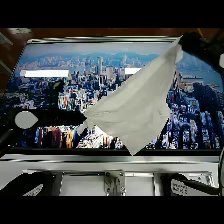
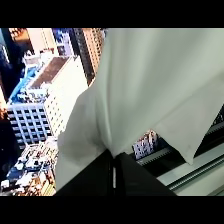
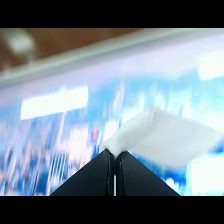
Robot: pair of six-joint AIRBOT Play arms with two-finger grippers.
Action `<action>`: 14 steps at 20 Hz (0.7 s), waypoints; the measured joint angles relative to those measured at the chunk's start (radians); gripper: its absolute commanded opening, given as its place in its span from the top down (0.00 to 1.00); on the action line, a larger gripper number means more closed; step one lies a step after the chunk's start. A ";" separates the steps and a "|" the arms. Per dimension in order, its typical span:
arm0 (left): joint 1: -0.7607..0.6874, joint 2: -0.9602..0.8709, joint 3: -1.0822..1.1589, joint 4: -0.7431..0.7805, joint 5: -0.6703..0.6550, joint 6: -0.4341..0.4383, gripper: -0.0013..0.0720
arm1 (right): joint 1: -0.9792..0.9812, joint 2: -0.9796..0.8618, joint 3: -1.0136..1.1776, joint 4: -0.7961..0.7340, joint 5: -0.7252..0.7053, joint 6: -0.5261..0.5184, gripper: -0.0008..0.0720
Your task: Fold the shirts.
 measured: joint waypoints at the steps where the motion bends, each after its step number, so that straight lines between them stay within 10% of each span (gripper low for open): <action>1: -0.014 -0.031 -0.024 -0.021 0.037 0.000 0.92 | 0.000 -0.055 0.000 0.017 0.076 0.000 0.90; 3: -0.029 -0.090 -0.056 -0.051 0.088 0.011 0.92 | 0.001 -0.148 0.000 0.032 0.227 0.018 0.87; 5: -0.014 -0.123 -0.065 -0.064 0.115 0.023 0.92 | -0.003 -0.200 0.003 0.045 0.336 0.041 0.04; 14: 0.155 -0.145 0.106 -0.082 -0.087 0.169 0.92 | -0.232 -0.011 -0.056 -0.084 0.891 0.061 0.04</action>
